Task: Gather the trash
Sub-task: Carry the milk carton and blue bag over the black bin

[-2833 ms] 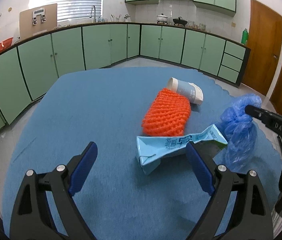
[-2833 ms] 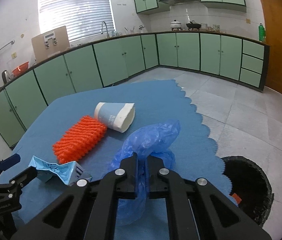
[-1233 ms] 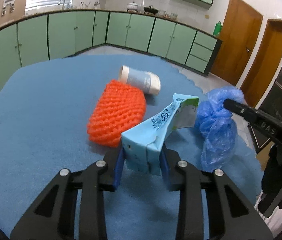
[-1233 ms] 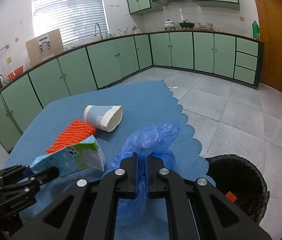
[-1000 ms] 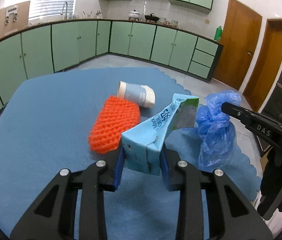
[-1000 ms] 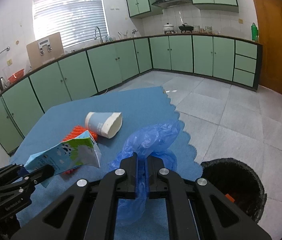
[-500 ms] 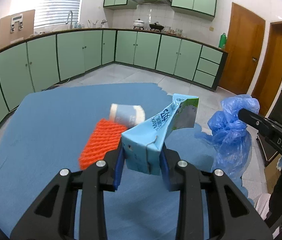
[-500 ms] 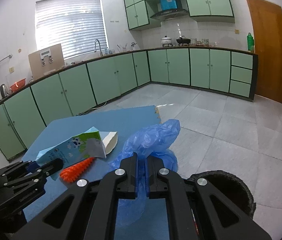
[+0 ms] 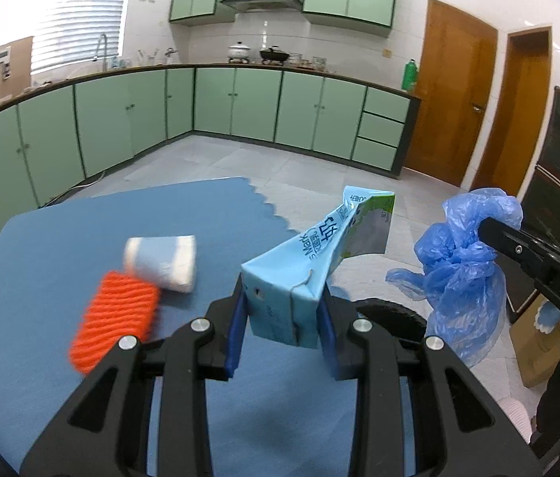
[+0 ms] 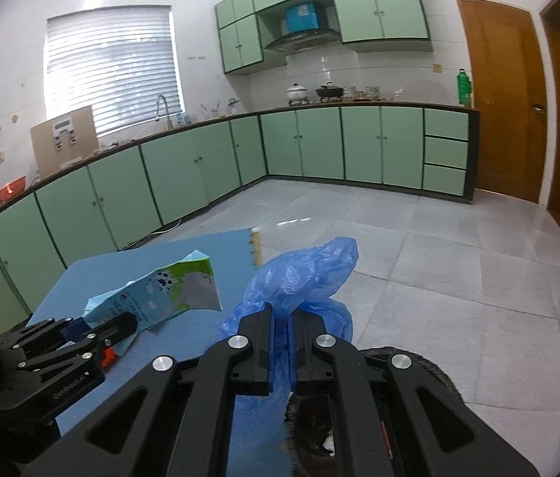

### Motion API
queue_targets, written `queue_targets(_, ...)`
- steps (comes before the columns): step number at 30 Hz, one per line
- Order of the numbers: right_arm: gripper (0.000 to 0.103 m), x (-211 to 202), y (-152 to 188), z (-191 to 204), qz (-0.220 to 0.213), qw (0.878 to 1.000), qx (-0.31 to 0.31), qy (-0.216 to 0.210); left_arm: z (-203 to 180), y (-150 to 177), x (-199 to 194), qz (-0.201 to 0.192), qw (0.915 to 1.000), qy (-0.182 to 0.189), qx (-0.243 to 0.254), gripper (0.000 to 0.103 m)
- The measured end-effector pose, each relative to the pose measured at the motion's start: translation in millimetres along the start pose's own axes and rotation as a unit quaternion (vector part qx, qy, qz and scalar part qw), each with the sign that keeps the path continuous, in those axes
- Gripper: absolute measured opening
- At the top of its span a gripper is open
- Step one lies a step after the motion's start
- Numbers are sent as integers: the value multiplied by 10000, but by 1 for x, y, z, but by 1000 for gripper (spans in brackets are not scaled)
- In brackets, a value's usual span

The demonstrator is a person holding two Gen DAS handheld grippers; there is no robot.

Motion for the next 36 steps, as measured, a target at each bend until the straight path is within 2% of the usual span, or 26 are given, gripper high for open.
queue_targets(12, 5, -2, 1, -83, -4, 9981, 260, 561, -77, -5, 46, 118, 9984, 461, 303, 30)
queue_targets(20, 5, 9, 18, -137, 189, 9951, 467, 847, -123, 6, 91, 436, 9961, 604, 482, 30)
queue_targets(29, 5, 29, 39, -175, 414, 9920, 655, 993, -153, 15, 133, 656, 9936, 703, 595, 30)
queue_targets(36, 7, 48, 58, -195, 695, 9900, 786, 944, -168, 23, 156, 915, 9900, 796, 716, 31)
Point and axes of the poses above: each gripper's, at about its wrist camera, not at the fingertips, and x roughly the way its jaws point, z to its left, y to its underside, the point moved 8 cm from there along x, roughly the way its jaws point, and after that the axes turned 2 degrees about -z, right-handed, at the moved point
